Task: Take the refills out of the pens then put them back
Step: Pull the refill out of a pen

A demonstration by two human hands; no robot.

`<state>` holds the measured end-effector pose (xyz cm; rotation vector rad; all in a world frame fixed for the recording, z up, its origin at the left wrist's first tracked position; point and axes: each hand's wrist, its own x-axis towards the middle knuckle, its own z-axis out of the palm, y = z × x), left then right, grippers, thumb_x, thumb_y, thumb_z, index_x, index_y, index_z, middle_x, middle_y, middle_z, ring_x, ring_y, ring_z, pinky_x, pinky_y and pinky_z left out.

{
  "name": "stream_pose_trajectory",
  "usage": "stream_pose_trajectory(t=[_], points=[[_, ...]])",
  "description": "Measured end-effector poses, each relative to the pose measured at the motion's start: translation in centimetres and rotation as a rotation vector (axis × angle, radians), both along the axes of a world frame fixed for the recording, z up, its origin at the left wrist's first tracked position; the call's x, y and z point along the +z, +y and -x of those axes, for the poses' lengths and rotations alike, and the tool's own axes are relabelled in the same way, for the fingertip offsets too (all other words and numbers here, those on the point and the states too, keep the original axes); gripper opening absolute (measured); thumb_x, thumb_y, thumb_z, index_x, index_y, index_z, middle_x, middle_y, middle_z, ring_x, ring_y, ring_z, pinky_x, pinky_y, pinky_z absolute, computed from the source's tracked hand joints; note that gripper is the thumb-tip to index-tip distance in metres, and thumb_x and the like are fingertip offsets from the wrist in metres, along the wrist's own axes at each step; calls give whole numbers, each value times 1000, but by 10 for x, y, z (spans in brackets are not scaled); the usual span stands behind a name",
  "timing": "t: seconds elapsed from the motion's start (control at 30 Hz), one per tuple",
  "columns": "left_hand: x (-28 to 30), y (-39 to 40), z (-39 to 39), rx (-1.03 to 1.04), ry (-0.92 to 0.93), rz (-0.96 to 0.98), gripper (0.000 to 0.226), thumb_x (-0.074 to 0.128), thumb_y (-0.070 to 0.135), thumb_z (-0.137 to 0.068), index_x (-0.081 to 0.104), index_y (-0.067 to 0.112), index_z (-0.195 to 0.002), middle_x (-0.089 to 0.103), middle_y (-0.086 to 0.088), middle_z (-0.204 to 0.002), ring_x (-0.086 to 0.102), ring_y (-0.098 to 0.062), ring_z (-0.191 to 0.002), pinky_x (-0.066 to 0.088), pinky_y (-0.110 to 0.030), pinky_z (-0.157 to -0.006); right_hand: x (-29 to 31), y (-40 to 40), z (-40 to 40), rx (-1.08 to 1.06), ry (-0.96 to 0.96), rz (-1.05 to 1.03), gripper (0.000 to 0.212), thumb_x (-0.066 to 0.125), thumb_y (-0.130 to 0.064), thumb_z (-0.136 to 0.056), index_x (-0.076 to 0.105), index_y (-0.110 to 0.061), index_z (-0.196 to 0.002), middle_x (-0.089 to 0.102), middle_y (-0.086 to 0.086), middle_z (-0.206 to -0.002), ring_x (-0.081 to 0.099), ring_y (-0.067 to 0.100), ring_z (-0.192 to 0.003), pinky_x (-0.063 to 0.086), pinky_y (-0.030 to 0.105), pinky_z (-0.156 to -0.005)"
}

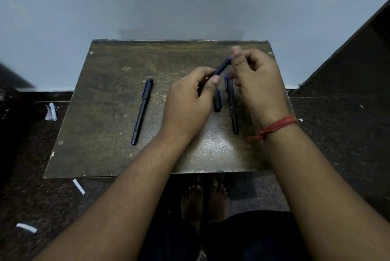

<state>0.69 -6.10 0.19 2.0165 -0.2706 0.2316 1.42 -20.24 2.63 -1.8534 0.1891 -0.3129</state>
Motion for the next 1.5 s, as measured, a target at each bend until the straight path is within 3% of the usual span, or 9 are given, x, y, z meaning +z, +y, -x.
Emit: stream_pose_trajectory(t=[0.13, 0.27, 0.47, 0.87, 1.03, 1.17, 1.3, 1.4, 1.5], points=[[-2, 0, 0, -13, -77, -107, 21, 56, 33, -100, 71, 21, -108, 63, 15, -80, 59, -3, -74, 43, -24, -63, 0, -4, -2, 74, -13, -156, 23, 68, -37, -93, 67, -19, -79, 64, -5, -64, 53, 1, -53, 41, 18, -53], [-2, -1, 1, 25, -62, -124, 24, 50, 33, -103, 68, 19, -99, 53, 16, -66, 49, -1, -59, 30, -22, -53, -3, -6, -3, 35, -25, -303, 20, 70, -31, -93, 65, -17, -79, 60, -5, -61, 51, 7, -51, 40, 21, -49], [-1, -4, 6, 45, -41, -128, 29, 43, 31, -106, 62, 17, -89, 47, 11, -56, 46, -6, -52, 26, -21, -45, -5, 3, -5, 23, 27, -473, 22, 75, -26, -89, 60, -18, -75, 58, -7, -60, 50, 11, -56, 40, 25, -51], [9, -9, 10, 20, 69, 35, 35, 40, 26, -108, 60, 19, -80, 42, 12, -52, 44, -1, -48, 30, -15, -46, -1, -2, -8, 155, -103, -621, 16, 61, -5, -95, 69, -12, -82, 67, -2, -72, 60, 11, -72, 47, 22, -64], [7, -10, 13, 43, 60, 54, 33, 42, 25, -108, 61, 20, -82, 45, 13, -52, 44, 1, -48, 29, -13, -46, -2, 0, -7, 139, -50, -639, 7, 68, -16, -92, 71, -12, -96, 68, 3, -87, 63, 15, -87, 52, 27, -73], [6, -11, 13, 53, 47, 21, 32, 42, 26, -108, 61, 21, -83, 44, 10, -54, 44, -1, -49, 28, -15, -46, -3, 4, -6, 71, -63, -569, 10, 70, -9, -91, 62, -13, -85, 63, -10, -68, 60, 12, -70, 51, 29, -69], [4, -9, 11, 75, 66, 36, 32, 42, 27, -107, 62, 20, -83, 44, 12, -55, 46, 0, -51, 28, -14, -47, -3, 3, -6, 126, -43, -661, 14, 61, 3, -94, 56, -9, -99, 74, 6, -85, 69, 19, -83, 56, 33, -78], [4, -9, 10, 82, 65, 52, 33, 42, 27, -108, 63, 19, -84, 45, 11, -54, 46, 0, -50, 30, -14, -47, -2, 3, -5, 143, -46, -737, 15, 61, -2, -96, 53, -11, -105, 75, 13, -97, 70, 26, -94, 56, 34, -81], [3, -9, 11, 76, 54, 50, 32, 42, 28, -108, 62, 20, -84, 44, 11, -52, 45, -1, -49, 28, -14, -46, -3, 6, -6, 98, -43, -650, 11, 69, -11, -92, 58, -12, -96, 67, 3, -87, 66, 19, -84, 55, 30, -74]])
